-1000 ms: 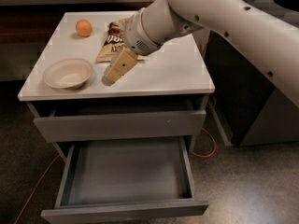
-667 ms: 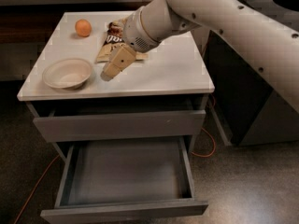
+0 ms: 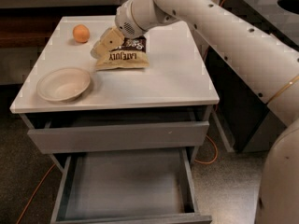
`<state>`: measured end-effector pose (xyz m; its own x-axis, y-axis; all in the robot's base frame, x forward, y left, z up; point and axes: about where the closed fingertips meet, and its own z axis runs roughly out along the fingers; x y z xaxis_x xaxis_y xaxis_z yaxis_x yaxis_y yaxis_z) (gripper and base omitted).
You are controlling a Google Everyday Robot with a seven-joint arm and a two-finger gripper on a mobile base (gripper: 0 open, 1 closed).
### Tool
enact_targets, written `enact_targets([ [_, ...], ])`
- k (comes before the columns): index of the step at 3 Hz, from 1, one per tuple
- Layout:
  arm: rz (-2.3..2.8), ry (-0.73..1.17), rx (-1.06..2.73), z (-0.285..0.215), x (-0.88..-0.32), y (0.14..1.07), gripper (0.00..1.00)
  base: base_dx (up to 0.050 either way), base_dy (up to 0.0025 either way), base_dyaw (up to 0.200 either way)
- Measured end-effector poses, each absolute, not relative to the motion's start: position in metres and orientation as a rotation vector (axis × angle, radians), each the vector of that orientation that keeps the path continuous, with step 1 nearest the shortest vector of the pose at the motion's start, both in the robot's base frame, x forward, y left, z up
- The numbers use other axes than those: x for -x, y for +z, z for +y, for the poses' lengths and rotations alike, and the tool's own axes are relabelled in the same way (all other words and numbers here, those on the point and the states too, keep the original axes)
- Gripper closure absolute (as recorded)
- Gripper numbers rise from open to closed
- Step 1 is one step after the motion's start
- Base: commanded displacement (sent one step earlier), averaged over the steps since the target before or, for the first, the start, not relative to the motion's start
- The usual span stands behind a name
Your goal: Place orange into middle drawer
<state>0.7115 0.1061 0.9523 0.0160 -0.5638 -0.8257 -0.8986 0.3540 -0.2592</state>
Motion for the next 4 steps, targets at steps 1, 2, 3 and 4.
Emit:
enact_targets([
  [1, 1.664, 0.441, 1.324, 0.106, -0.712, 0.952, 0.00, 0.000, 0.00000, 0.000],
  [2, 1.668, 0.472, 1.340, 0.111, -0.715, 0.953, 0.00, 0.000, 0.00000, 0.000],
  [3, 1.687, 0.532, 1.336, 0.126, -0.727, 0.955, 0.00, 0.000, 0.00000, 0.000],
  [4, 1.726, 0.551, 1.297, 0.143, -0.745, 0.960, 0.00, 0.000, 0.00000, 0.000],
])
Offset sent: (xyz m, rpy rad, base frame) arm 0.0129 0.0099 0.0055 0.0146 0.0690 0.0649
